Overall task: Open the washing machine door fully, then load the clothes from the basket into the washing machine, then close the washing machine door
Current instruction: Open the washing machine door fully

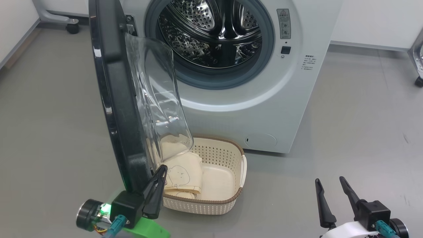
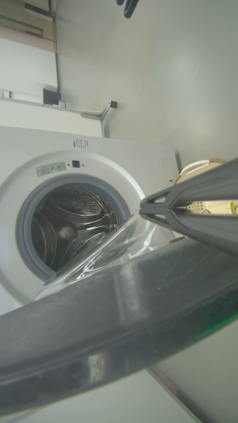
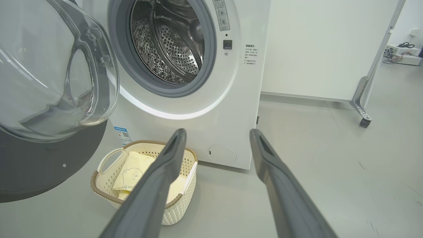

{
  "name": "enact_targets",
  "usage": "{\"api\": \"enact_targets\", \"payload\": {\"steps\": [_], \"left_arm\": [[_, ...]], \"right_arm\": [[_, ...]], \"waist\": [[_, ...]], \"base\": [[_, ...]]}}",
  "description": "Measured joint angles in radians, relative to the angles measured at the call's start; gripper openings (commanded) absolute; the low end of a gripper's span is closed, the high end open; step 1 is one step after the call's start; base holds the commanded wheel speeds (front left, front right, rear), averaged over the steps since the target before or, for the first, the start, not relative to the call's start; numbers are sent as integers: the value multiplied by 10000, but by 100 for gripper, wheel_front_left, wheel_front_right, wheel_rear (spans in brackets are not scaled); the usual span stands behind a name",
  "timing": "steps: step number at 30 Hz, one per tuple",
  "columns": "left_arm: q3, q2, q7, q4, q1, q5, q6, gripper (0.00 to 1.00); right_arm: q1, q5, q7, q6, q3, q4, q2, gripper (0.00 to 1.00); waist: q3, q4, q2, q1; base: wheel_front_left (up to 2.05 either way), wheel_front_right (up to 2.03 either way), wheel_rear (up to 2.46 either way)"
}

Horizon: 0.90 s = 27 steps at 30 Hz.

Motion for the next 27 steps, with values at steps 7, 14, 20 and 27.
{"api": "enact_targets", "payload": {"steps": [7, 14, 20, 27], "left_arm": [[134, 13, 31, 211, 0, -13, 146, 0], [224, 8, 44, 330, 0, -25, 297, 0], [460, -27, 40, 364, 59, -38, 424, 0], [742, -35, 21, 447, 147, -142, 589, 0]], "right_arm": [[0, -56, 0, 73, -54, 42, 19, 100], [0, -59, 0, 92, -121, 82, 96, 100], [0, -161, 0, 100, -222, 109, 98, 100], [0, -221, 0, 161, -267, 125, 117, 100]], "waist": [[5, -25, 0, 0], [3, -14, 0, 0], [-24, 31, 0, 0], [-53, 121, 0, 0]], "base": [[0, 0, 0], [0, 0, 0], [0, 0, 0], [0, 0, 0]]}}
